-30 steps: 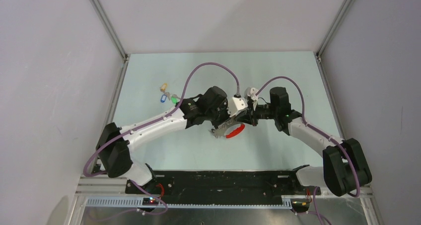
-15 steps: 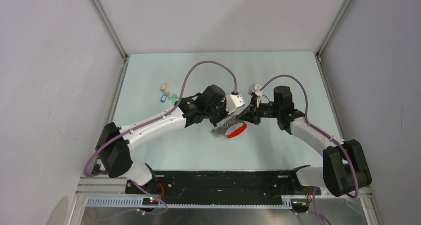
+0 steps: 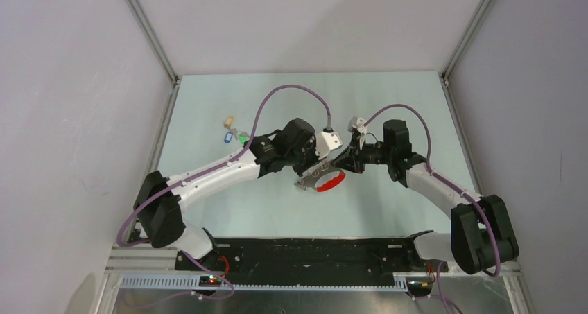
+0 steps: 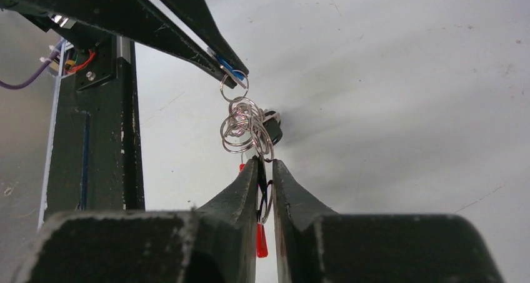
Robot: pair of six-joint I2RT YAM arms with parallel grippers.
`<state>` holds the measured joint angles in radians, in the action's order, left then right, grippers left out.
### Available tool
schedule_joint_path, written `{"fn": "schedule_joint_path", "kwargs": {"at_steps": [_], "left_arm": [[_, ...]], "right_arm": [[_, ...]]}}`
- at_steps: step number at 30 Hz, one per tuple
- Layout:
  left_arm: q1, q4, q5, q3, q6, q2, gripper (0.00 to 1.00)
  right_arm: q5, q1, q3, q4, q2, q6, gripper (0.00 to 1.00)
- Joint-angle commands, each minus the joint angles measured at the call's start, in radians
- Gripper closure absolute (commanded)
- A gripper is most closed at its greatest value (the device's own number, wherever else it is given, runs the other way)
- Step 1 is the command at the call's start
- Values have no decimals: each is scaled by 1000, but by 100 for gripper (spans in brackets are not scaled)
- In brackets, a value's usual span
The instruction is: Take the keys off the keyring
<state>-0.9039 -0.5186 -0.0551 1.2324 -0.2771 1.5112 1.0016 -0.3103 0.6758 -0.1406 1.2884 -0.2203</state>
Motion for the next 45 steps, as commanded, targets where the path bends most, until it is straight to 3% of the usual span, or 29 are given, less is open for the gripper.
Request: {"fn": "schedule_joint_path", "kwargs": {"at_steps": [1, 7, 12, 14, 19, 26, 32, 38, 42, 45], "left_arm": [[11, 28, 4, 43, 0, -20, 100], [12, 29, -16, 42, -14, -32, 100], [11, 27, -27, 42, -13, -36, 100], [11, 26, -20, 42, -11, -37, 100], [11, 13, 3, 49, 0, -33, 100], [13, -106, 83, 134, 109, 3, 100], [49, -260, 63, 253, 237, 51, 100], [72, -408, 85, 396, 333, 91, 100], [87, -454, 84, 471, 395, 112, 100], [94, -479, 75, 510, 444, 124, 100]], "right_arm": [[28, -11, 18, 23, -6, -68, 82], [43, -15, 18, 45, -4, -100, 79], [15, -14, 18, 35, -15, -86, 55], [10, -14, 12, 31, -31, -86, 49], [18, -17, -47, -59, -101, -92, 48], [-23, -25, -111, -201, -194, -71, 61], [-112, -85, -174, -371, -285, 76, 71], [-314, -194, -176, -378, -382, 175, 99], [-431, -251, -160, -390, -396, 305, 100], [-409, -288, -134, -313, -400, 202, 100]]}}
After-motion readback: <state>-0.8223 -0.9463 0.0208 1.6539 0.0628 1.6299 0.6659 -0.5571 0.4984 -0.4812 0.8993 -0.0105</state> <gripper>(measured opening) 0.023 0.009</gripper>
